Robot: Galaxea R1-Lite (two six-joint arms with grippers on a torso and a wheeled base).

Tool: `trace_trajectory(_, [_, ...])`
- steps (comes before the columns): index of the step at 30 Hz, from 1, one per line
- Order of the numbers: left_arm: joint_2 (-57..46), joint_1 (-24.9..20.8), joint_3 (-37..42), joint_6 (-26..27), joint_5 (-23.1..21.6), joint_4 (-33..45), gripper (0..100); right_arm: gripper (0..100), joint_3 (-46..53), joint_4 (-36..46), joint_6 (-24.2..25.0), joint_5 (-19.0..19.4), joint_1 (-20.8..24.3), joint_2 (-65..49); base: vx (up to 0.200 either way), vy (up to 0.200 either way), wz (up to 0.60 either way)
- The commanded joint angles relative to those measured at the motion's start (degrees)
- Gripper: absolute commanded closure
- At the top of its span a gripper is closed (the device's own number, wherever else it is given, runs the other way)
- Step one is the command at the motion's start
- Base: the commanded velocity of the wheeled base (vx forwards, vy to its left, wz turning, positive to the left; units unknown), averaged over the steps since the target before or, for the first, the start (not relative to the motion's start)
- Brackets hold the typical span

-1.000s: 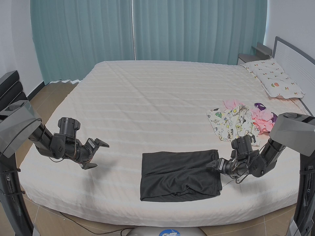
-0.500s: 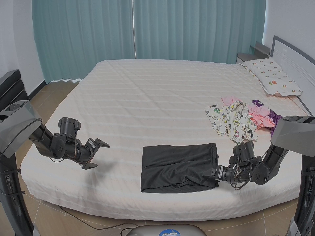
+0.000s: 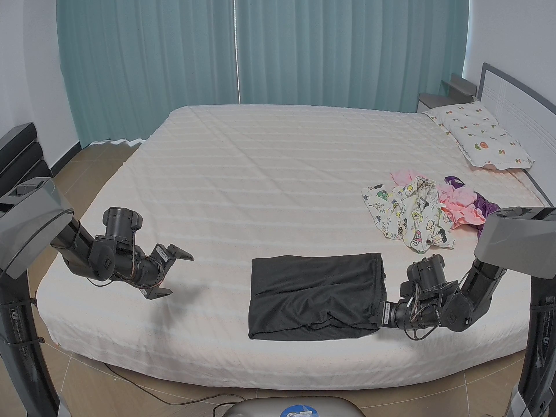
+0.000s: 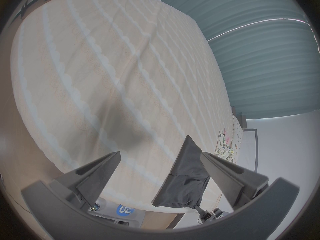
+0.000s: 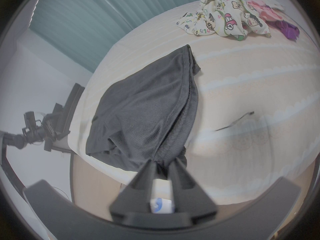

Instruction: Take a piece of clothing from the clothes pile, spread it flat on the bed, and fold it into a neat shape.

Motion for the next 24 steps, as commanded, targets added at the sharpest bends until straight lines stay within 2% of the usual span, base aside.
trace_trajectory(1, [0.05,-0.01,-0.03,-0.03,-0.01,-0.02,0,100,1.02,-0.10,-0.17,-0.43,-0.60,-0.39,0.000,0.000,0.00])
trace_trajectory(21, [0.05,-0.01,-0.03,-0.03,-0.01,-0.02,0,100,4.71,0.08,-3.95,1.24,-3.58,-2.50,0.000,0.000,0.00])
trace_trajectory(22, [0.05,-0.01,-0.03,-0.03,-0.01,-0.02,0,0,5.15,0.34,-4.83,1.51,-3.58,-2.94,0.000,0.000,0.00])
trace_trajectory(24, [0.05,-0.01,-0.03,-0.03,-0.01,-0.02,0,0,5.59,0.52,-5.97,1.68,-3.76,-2.94,0.000,0.000,0.00])
